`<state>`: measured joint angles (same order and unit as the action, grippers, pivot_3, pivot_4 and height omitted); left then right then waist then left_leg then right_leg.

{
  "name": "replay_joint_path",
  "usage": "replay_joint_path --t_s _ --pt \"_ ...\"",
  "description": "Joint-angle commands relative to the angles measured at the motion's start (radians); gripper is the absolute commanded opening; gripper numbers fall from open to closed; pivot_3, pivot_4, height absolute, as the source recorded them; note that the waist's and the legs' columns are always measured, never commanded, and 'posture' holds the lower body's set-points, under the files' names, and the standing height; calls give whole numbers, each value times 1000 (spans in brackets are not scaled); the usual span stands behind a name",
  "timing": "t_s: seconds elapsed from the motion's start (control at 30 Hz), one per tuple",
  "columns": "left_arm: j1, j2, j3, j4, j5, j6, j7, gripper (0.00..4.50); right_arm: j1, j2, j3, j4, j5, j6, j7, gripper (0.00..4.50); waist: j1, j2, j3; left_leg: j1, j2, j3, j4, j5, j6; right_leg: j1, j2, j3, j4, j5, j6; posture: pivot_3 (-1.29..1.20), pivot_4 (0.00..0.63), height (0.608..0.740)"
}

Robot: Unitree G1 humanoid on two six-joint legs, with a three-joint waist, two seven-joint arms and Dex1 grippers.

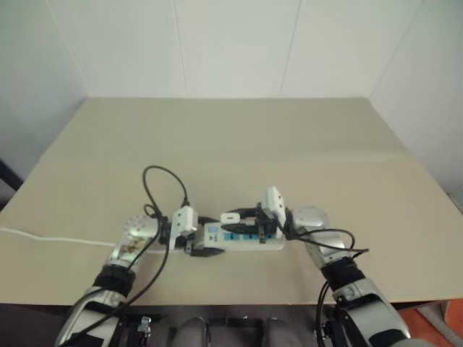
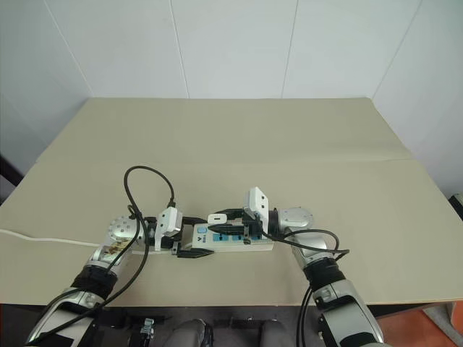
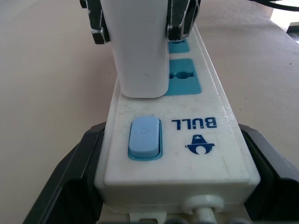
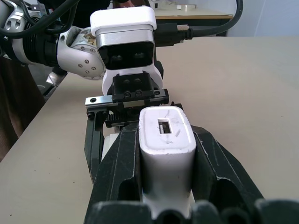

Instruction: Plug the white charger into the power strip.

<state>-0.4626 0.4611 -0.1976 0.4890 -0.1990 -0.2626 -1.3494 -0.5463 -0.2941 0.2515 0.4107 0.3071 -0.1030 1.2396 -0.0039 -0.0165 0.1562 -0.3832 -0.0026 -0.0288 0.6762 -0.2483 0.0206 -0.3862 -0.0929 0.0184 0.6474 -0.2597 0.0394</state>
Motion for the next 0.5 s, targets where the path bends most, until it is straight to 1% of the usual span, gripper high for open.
replay_joint_path --t_s 0.03,0.3,0.5 --pt "32 33 4 -5 13 -3 -10 3343 62 -100 3 148 -91 45 1 1101 0 1 -2 0 0 0 0 0 0 0 0 0 0 0 0 0 150 740" --pt "33 40 2 -7 9 -2 -5 3343 84 -141 -3 169 -95 22 -5 1101 4 2 -9 0 0 0 0 0 0 1 0 0 -1 0 0 0 150 740" --pt "30 46 -1 -5 6 0 -8 3343 88 -148 -1 173 -98 14 -12 1101 6 1 -11 0 0 0 0 0 0 1 0 0 -1 0 0 0 150 740"
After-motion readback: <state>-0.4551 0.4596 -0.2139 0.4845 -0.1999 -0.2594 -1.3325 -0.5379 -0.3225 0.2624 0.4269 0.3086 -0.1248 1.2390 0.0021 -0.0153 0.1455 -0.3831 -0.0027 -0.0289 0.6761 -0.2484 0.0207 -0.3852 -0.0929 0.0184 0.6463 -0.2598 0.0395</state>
